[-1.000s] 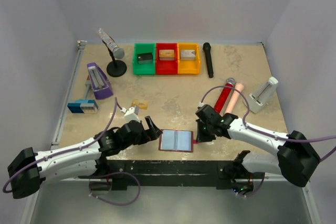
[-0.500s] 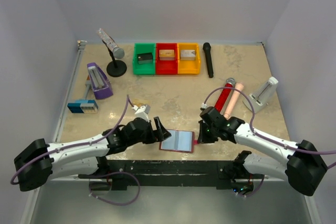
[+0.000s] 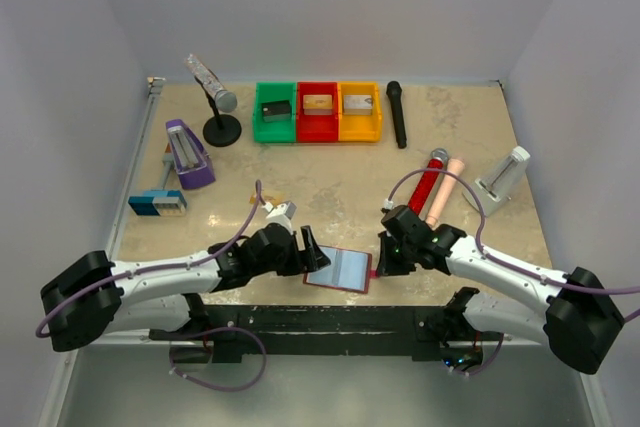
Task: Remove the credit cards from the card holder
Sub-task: Remove the credit card from the card holder.
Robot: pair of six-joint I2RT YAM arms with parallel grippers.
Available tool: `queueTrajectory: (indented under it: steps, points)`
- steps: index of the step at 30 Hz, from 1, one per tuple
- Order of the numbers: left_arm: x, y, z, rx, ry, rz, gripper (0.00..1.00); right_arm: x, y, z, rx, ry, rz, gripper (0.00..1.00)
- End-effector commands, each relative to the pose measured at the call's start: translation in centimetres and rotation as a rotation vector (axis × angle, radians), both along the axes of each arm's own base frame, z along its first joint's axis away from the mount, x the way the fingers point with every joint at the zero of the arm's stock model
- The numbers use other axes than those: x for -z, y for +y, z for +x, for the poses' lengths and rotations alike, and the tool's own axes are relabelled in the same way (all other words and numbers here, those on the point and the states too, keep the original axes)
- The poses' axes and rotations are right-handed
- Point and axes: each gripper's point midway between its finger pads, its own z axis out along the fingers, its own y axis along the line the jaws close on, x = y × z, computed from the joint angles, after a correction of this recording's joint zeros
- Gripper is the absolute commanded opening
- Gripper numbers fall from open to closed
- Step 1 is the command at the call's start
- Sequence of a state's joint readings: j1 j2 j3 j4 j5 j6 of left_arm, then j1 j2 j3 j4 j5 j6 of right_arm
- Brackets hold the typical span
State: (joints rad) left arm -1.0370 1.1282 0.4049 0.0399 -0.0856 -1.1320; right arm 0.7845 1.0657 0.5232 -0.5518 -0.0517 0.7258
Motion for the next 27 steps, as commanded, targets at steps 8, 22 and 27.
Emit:
queueTrajectory:
  steps: [8,22,27]
  points:
    - [-1.0,-2.7,-0.2,0.082,-0.027,-0.036,0.78,-0.3,0.6,0.3,-0.007,-0.013,0.029,0.00]
    - [0.3,-2.7,-0.5,0.091,-0.002,-0.010,0.76,-0.3,0.8,0.3,-0.014,-0.008,0.037,0.00]
    - [0.4,-3.0,-0.6,0.102,0.005,-0.014,0.76,-0.2,1.0,0.2,-0.019,-0.002,0.041,0.00]
